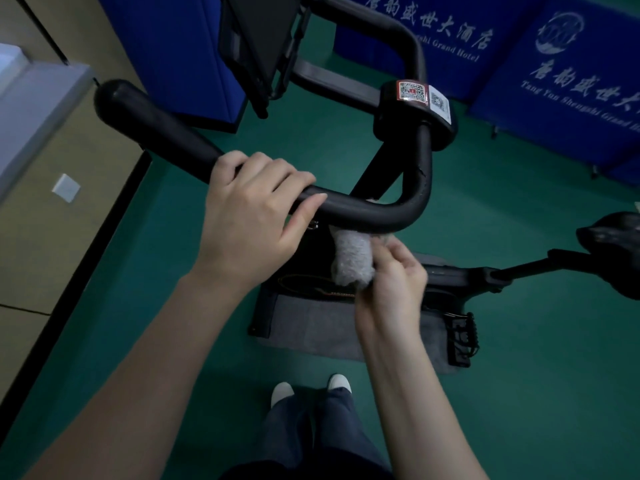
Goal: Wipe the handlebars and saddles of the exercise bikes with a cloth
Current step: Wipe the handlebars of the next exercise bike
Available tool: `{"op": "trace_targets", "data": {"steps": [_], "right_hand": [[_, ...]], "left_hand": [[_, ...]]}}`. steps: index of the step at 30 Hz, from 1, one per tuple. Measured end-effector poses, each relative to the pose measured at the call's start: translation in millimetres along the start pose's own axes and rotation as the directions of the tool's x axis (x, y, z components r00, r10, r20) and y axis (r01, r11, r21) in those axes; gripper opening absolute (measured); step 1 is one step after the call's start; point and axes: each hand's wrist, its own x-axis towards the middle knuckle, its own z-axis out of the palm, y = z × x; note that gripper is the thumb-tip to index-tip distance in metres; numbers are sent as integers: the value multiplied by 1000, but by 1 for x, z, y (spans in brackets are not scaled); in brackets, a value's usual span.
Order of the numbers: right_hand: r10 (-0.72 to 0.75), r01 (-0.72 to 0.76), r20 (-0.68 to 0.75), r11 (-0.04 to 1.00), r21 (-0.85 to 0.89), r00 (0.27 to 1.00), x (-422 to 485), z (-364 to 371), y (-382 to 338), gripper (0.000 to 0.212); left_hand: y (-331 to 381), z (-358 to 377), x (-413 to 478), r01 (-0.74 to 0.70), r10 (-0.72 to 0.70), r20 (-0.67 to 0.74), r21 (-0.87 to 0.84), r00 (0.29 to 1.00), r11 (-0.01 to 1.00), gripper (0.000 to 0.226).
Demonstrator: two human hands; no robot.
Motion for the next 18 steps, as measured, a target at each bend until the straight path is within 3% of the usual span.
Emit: {"op": "trace_targets", "data": {"steps": [2,5,7,10,12,15,18], "right_hand": [[-22,22,5,999,-29,1000,0,-1,0,19],[74,-62,105,992,-110,992,-5,3,8,12],[65,-58,52,991,-118,997,-4,0,4,13],[-138,117,-196,987,-115,971,3,-16,-10,13],[-353,280,-262,918,-280,898,7,-20,-17,14],[-606,453,-172,727,-516,776,6,-14,-18,16],[-726,543,-65,568,-619,685,0,-13,-9,17]], "left_hand": [[1,1,0,8,-8,-2,-2,1000,1000,35],[2,2,0,12,-12,-7,2,1000,1000,34],[2,2,0,12,-12,-12,-4,1000,1000,35],[1,2,0,11,-11,-19,-8,1000,1000,35],[2,3,-1,12,-12,-26,-5,1000,1000,34],[2,4,0,17,-17,-36,-8,999,1000,34],[3,5,0,15,-15,-49,-9,999,1000,33]]}}
